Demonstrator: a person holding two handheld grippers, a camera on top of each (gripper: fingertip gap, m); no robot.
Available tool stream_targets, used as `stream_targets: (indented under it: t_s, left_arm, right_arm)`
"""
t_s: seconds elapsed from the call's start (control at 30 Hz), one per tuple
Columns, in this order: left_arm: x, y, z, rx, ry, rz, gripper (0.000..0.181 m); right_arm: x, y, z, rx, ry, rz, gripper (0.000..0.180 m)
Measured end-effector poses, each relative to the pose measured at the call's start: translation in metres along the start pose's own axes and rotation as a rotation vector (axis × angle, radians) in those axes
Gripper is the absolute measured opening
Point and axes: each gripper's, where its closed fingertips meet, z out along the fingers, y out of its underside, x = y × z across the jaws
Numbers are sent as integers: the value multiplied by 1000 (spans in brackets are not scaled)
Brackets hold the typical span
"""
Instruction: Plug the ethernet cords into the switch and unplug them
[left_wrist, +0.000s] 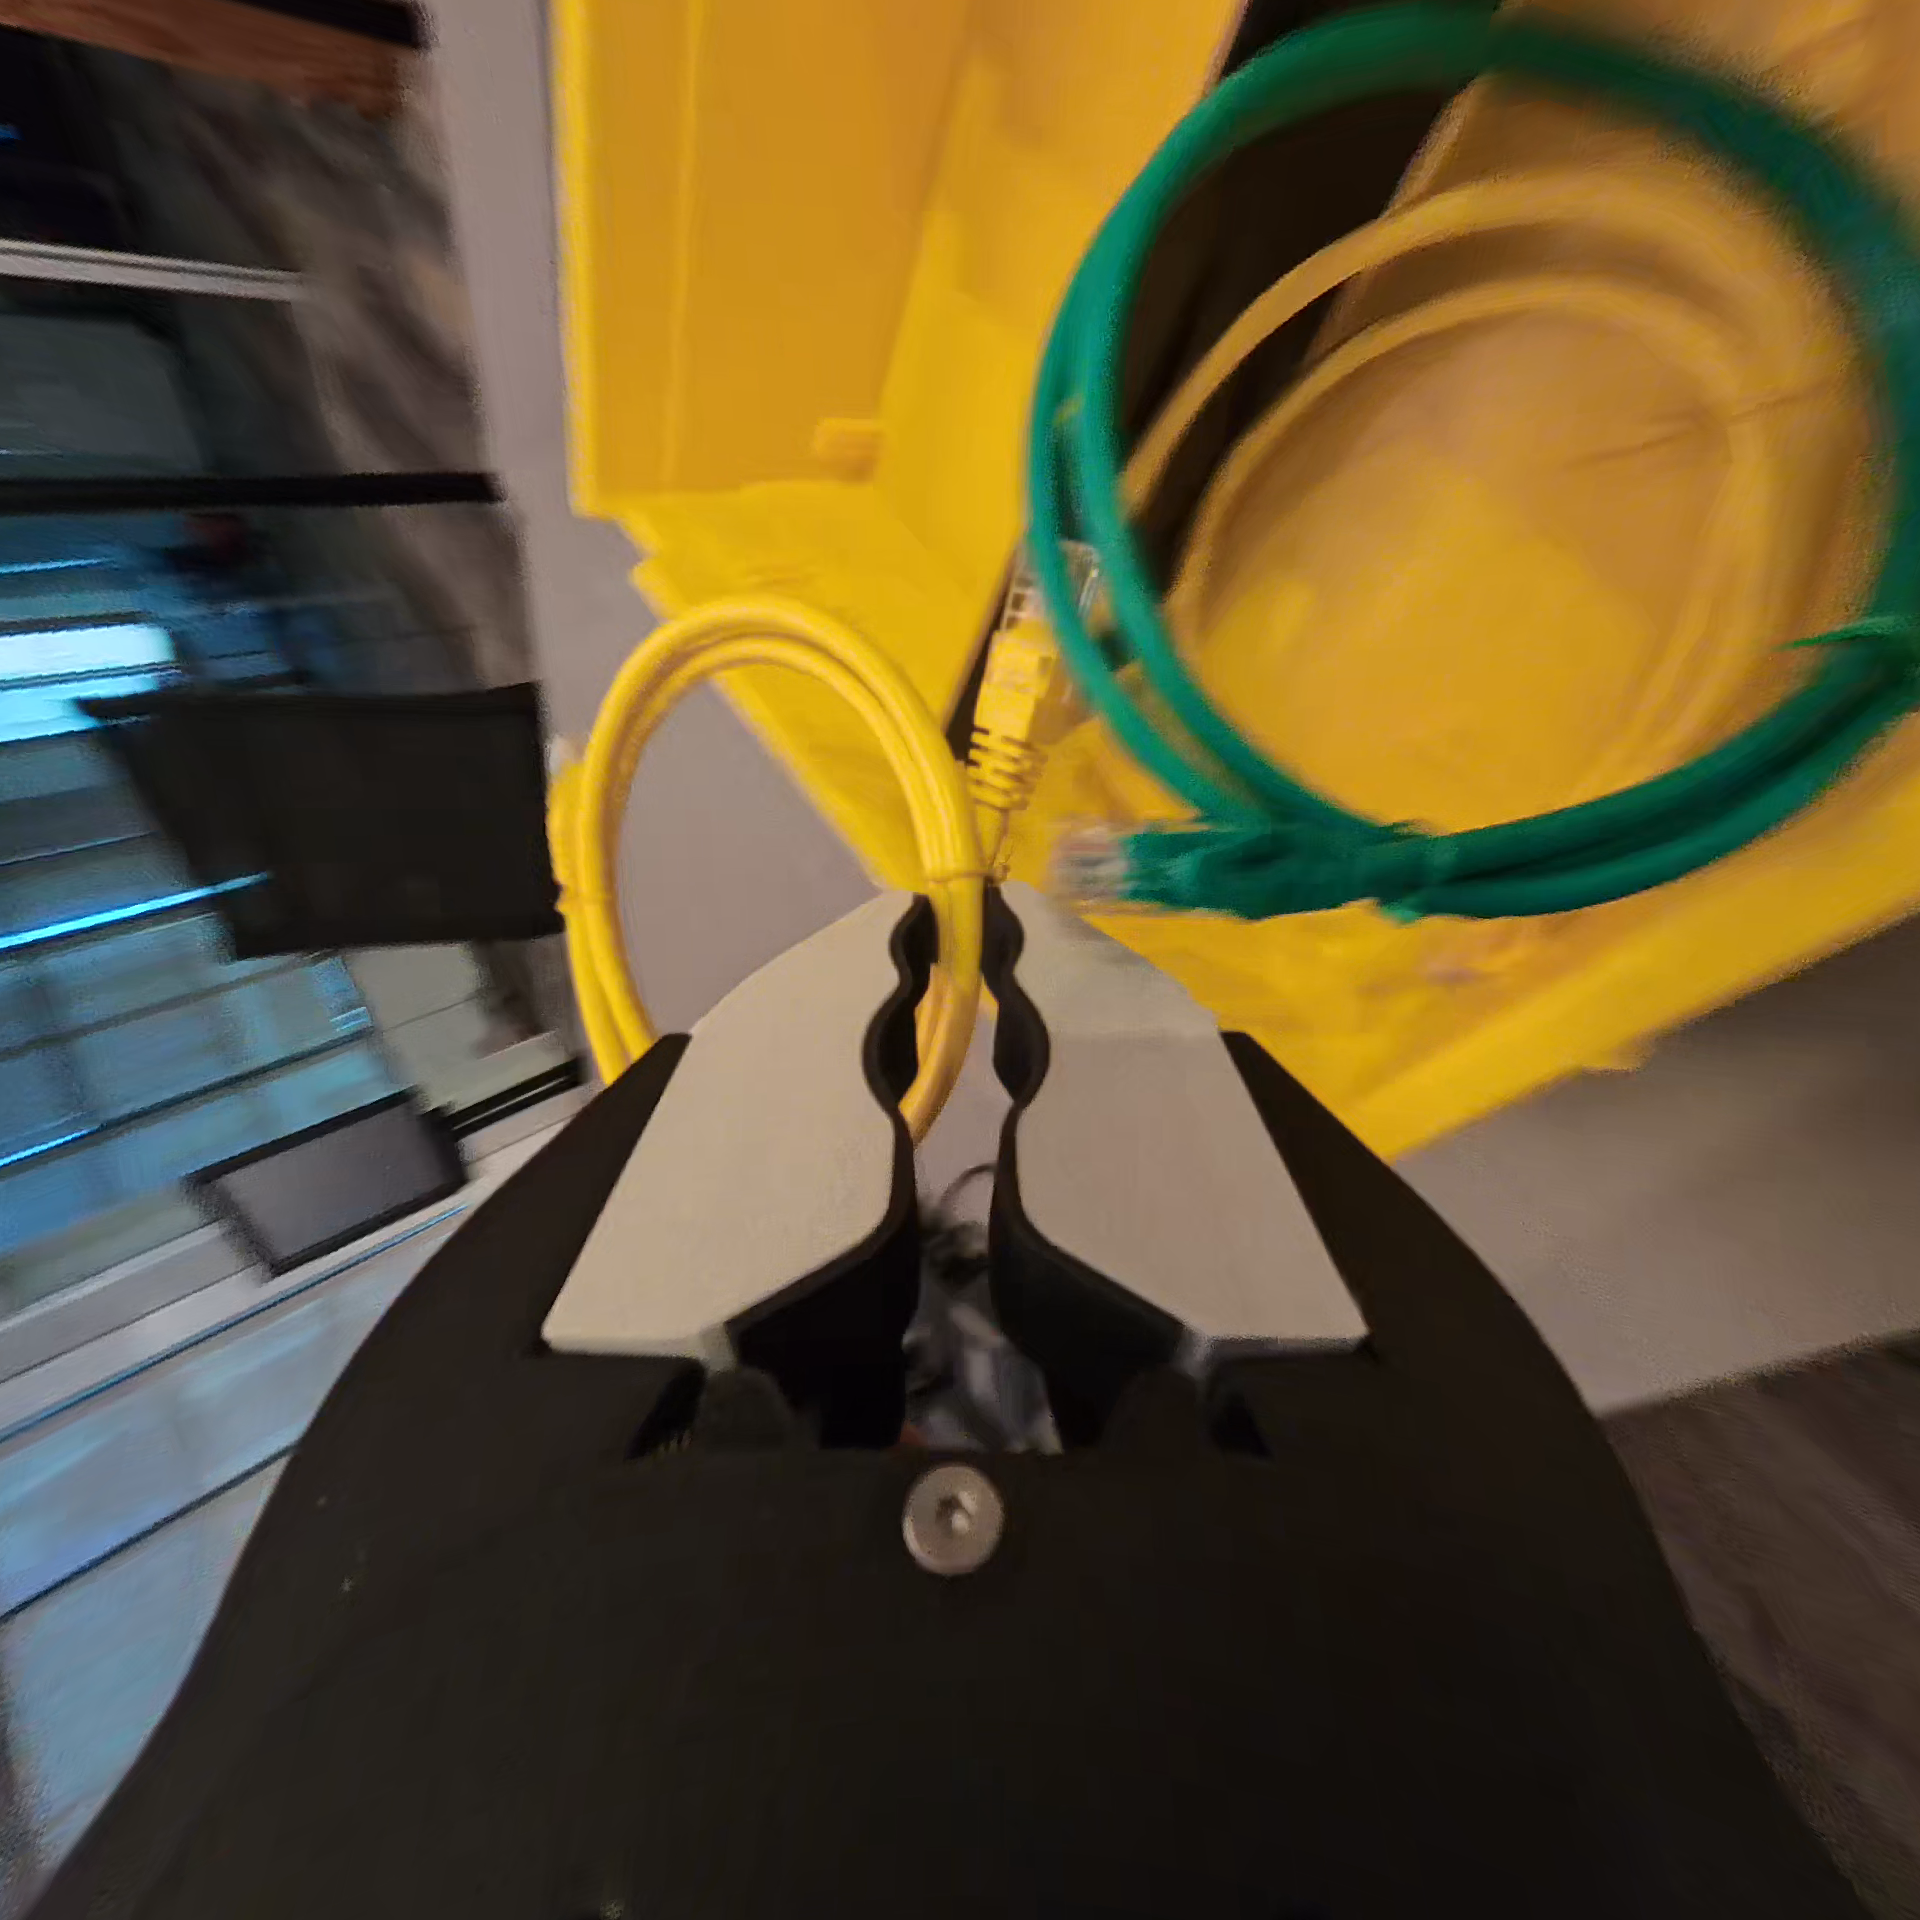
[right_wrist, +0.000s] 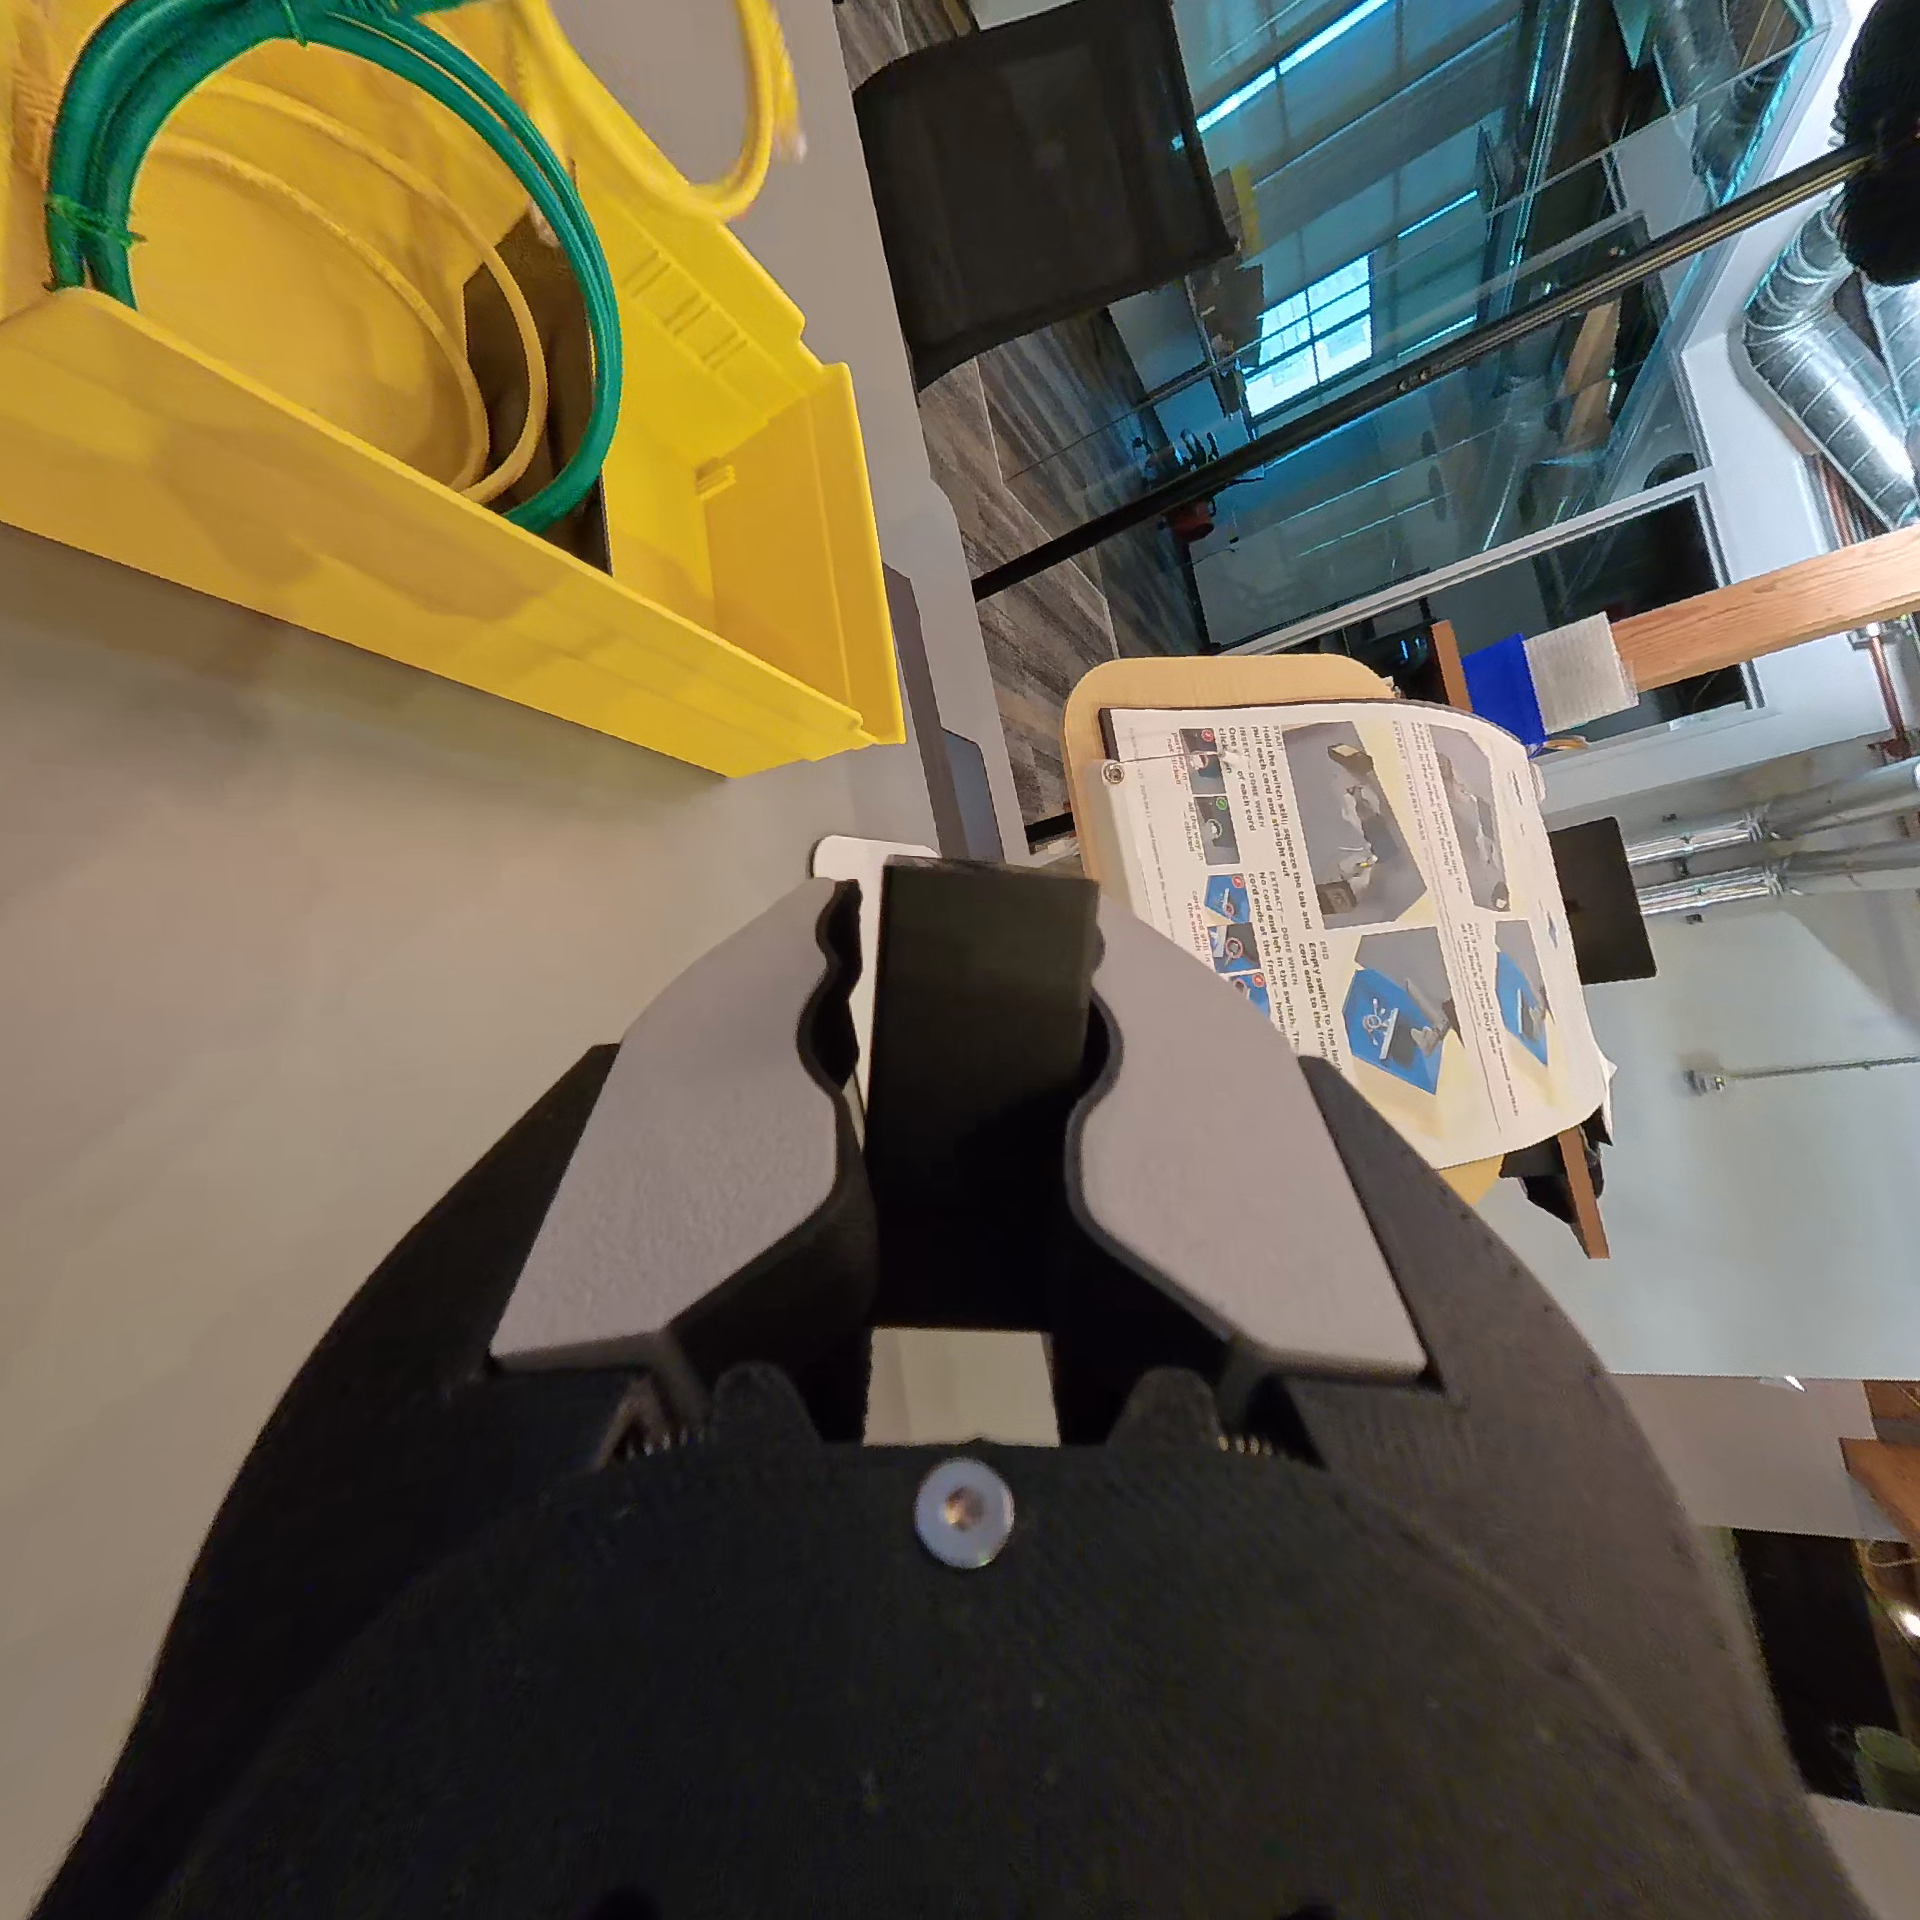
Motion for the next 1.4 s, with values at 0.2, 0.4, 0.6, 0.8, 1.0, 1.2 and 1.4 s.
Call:
stream_targets:
  t_s: [0.2, 0.4, 0.6, 0.8, 1.0, 1.2, 1.4]
  left_arm:
    - [-35, 20, 5, 31, -123, -83, 9]
    - [-11, -32, -31, 368, 150, -288, 9]
    - [0, -72, -33, 400, 183, -148, 8]
    - [52, -89, -33, 495, 364, 118, 8]
    - [67, -66, 22, 299, 278, 199, 38]
    - [44, -22, 4, 220, 275, -226, 63]
    - [89, 8, 7, 79, 508, -750, 45]
  right_arm:
    - [5, 0, -3, 7, 14, 13, 36]
    - [3, 1, -1, 6, -2, 25, 36]
    - [-2, -5, 0, 14, -19, 14, 35]
    - [3, -3, -5, 21, -9, 28, 36]
    - [-2, -5, -3, 21, -27, 22, 36]
    - [2, -5, -6, 26, -22, 37, 35]
    - [-4, -9, -1, 44, -47, 46, 36]
